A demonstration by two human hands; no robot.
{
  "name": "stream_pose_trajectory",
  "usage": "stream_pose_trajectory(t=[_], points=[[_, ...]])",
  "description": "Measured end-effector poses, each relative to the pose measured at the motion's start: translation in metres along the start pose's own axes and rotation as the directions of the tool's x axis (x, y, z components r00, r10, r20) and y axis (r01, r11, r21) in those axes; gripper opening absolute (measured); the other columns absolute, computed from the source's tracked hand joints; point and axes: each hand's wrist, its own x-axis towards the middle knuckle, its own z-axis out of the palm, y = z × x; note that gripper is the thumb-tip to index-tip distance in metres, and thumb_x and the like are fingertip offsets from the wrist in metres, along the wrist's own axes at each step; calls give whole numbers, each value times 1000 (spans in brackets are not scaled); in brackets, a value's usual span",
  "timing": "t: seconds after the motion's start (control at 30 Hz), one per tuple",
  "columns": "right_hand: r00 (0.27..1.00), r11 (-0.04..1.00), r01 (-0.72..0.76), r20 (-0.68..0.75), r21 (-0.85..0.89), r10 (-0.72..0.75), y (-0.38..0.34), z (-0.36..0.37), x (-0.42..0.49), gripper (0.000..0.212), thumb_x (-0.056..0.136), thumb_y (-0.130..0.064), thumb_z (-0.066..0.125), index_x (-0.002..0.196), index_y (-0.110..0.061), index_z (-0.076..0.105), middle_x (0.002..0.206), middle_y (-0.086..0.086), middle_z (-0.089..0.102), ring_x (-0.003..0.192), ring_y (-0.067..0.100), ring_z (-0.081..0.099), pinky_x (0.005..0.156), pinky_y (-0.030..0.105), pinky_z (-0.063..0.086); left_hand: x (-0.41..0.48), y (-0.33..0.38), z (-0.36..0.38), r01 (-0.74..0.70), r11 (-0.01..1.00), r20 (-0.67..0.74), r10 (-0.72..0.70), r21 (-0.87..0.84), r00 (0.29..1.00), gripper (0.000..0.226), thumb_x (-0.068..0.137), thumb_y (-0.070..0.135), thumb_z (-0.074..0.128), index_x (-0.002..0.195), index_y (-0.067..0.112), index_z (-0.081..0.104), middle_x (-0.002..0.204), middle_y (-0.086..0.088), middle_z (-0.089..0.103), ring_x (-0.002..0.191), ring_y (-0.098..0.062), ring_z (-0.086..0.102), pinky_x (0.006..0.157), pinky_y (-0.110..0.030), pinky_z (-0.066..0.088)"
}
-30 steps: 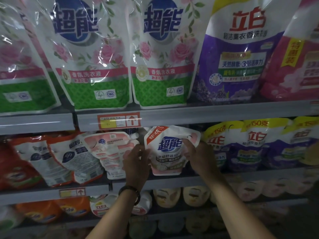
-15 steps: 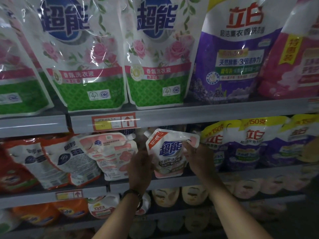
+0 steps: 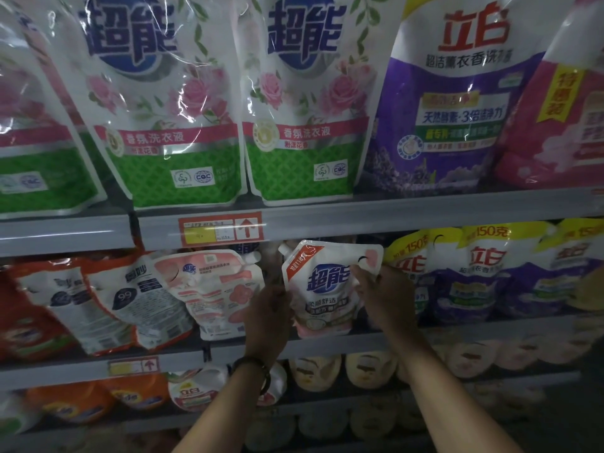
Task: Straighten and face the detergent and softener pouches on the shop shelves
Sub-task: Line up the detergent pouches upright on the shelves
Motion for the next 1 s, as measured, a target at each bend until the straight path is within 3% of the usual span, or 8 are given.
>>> stream_pose_trajectory(t=[0.2, 0.37, 0.5, 0.63, 0.67, 0.77, 0.9, 1.0], points=[[1000, 1000, -22, -12, -4, 22, -6, -11, -5, 25, 93, -34, 80, 86, -14, 68, 76, -13, 66, 70, -7, 61, 55, 7, 42, -3, 6, -5, -89, 975, 37, 83, 203, 996, 27, 108, 14, 57, 101, 36, 71, 92, 18, 76, 79, 4, 73, 60, -12, 56], [1000, 999, -25, 15, 47, 24, -4, -12, -13, 15, 94, -29, 80, 97, -18, 69, 89, -12, 72, 81, -10, 67, 63, 8, 46, -6, 7, -7, -56, 987, 63, 48, 148, 997, 38, 107, 16, 59, 87, 46, 69, 86, 22, 76, 79, 3, 74, 67, -25, 64], [999, 991, -54, 12, 126, 53, -8, -9, -26, 18, 95, -29, 78, 106, -26, 64, 97, -19, 70, 85, -14, 66, 65, 8, 48, -9, 3, -13, -43, 982, 16, 40, 184, 999, 31, 105, 12, 63, 91, 40, 69, 89, 17, 75, 72, -2, 71, 66, -31, 63], [991, 990, -130, -4, 58, 130, -5, 2, -39, 32, 99, -53, 65, 104, -21, 64, 95, -3, 71, 88, 17, 71, 73, 34, 55, -9, -18, -26, 40, 987, -13, -39, 155, 999, 24, 102, 15, 67, 93, 37, 69, 91, 5, 78, 77, -14, 75, 69, -46, 66], [988, 986, -156, 9, 51, 155, -6, 6, -44, 38, 101, -55, 60, 103, -18, 65, 92, -1, 71, 87, 21, 71, 73, 34, 53, -9, -24, -32, 77, 987, -8, -77, 142, 997, 24, 103, 18, 67, 91, 39, 69, 90, 6, 78, 78, -16, 76, 69, -50, 66], [993, 990, -112, 35, 80, 110, -15, 23, -63, 43, 102, -65, 54, 102, -23, 64, 89, -6, 72, 83, 11, 72, 68, 31, 54, -8, -41, -52, 147, 981, -21, -146, 124, 989, 17, 101, 29, 68, 93, 44, 71, 94, 13, 76, 84, -16, 76, 74, -52, 66], [984, 986, -143, 119, 88, 132, -29, 49, -76, 26, 102, -52, 59, 98, -27, 65, 92, -6, 72, 87, 16, 71, 77, 43, 59, -7, -49, -82, 195, 978, -13, -194, 73, 981, 20, 101, 28, 69, 94, 47, 72, 92, 19, 76, 85, -16, 77, 76, -52, 65], [976, 974, -177, 154, 143, 155, -43, 69, -86, 34, 94, -56, 61, 94, -24, 67, 90, -5, 73, 87, 15, 72, 82, 51, 60, -4, -53, -105, 216, 973, -3, -216, 79, 976, 14, 102, 30, 70, 94, 41, 73, 97, 18, 76, 88, -18, 77, 78, -53, 65]])
